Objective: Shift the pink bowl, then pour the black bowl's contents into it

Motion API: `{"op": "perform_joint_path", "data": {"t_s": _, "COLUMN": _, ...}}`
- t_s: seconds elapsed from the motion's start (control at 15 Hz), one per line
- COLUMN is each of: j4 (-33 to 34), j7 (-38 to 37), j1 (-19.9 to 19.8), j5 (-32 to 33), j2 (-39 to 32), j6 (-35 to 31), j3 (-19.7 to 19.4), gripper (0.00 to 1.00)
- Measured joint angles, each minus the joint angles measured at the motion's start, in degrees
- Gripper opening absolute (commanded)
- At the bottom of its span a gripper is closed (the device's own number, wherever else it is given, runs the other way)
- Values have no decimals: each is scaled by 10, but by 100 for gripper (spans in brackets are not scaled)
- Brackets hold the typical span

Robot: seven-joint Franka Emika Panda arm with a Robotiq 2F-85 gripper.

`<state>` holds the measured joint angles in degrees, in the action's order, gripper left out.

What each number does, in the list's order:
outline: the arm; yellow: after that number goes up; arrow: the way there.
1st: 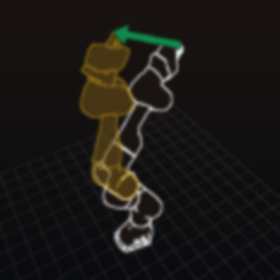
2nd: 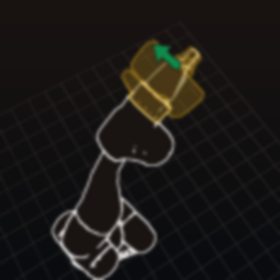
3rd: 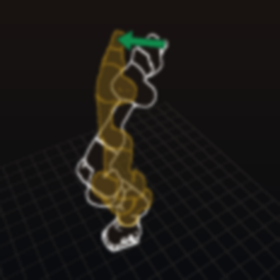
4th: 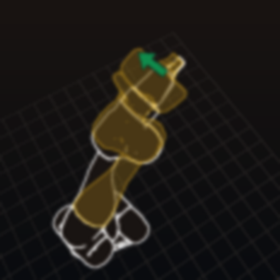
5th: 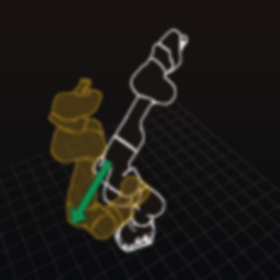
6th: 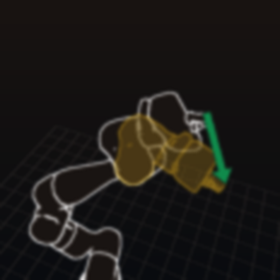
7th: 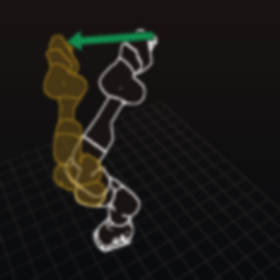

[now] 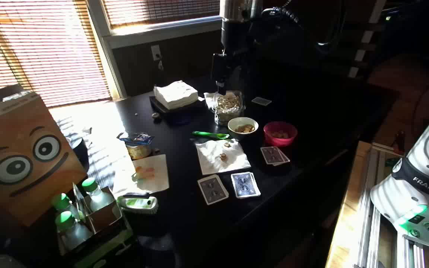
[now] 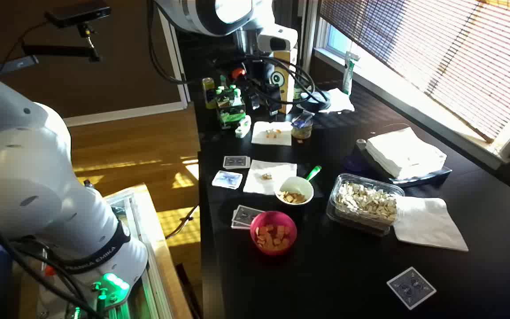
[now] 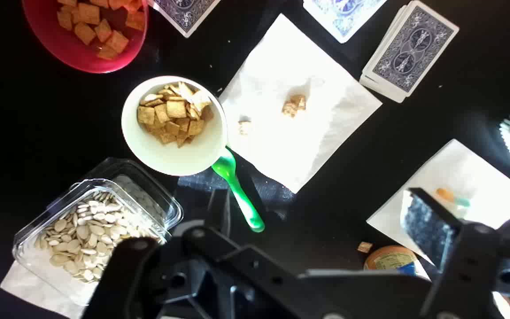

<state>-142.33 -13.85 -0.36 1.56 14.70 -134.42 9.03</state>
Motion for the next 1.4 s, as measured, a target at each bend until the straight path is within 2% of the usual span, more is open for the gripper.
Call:
{"op": "perform_joint_path", "data": {"t_s": 0.67, "j4": -1, "j7": -15, "j1": -4, "j5": 2, "j2": -5, "j6": 9, "j3": -8, "gripper": 100}}
{"op": "perform_joint_path", "data": {"t_s": 1.07, "j4": -3, "j7": -89, "j1": -65, "j5": 43, "j2": -74, "j6": 14, "j3": -73, "gripper": 100}}
{"op": "perform_joint_path", "data": {"t_s": 1.27, "j4": -6, "j7": -77, "j1": -78, "j5": 45, "j2": -107, "j6": -11, "j3": -112, "gripper": 100}}
{"op": "perform_joint_path", "data": {"t_s": 1.4, "j4": -16, "j7": -40, "j1": -80, "j5": 41, "j2": -123, "j6": -48, "j3": -136, "gripper": 100}}
